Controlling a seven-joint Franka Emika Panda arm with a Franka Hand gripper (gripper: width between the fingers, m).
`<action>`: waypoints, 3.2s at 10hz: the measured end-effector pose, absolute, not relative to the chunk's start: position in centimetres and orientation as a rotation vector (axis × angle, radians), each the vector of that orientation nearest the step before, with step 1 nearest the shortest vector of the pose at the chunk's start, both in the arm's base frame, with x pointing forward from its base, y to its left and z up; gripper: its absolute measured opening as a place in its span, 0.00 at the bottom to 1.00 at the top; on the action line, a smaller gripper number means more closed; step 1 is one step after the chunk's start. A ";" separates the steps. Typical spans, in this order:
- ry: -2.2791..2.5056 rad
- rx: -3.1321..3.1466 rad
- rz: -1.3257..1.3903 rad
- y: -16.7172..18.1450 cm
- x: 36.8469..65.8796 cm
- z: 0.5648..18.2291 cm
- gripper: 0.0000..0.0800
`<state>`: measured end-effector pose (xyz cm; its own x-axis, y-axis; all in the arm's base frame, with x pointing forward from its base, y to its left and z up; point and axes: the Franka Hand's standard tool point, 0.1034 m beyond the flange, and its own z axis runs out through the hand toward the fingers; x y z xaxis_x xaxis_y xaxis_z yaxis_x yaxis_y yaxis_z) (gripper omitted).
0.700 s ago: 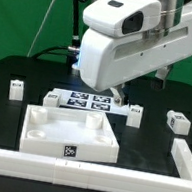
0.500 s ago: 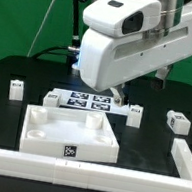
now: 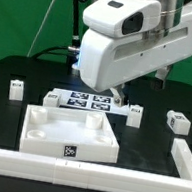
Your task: Assemble one leg
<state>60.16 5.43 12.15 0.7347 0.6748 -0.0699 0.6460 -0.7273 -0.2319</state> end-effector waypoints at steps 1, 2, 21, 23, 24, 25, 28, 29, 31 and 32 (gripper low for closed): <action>-1.109 -2.745 0.168 5.4 59.8 11.5 0.81; -1.169 -2.737 0.128 5.4 58.8 10.9 0.81; -2.329 -2.167 0.006 0.8 52.4 6.0 0.81; -2.370 -2.108 0.012 -0.2 49.6 5.5 0.81; -2.384 -2.080 0.025 -0.9 48.7 5.3 0.81; -2.391 -2.059 0.035 -1.8 48.0 5.0 0.81; -2.340 -2.072 0.057 -4.1 46.3 3.2 0.81; -2.325 -2.073 0.064 -4.4 45.9 2.6 0.81; -2.308 -2.069 0.075 -4.5 45.5 1.8 0.81; -2.302 -2.066 0.080 -4.5 45.4 1.3 0.81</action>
Offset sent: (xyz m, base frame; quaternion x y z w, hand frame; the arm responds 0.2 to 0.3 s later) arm -0.0359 -0.0099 -0.0121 -0.0842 0.0384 -0.1603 0.9827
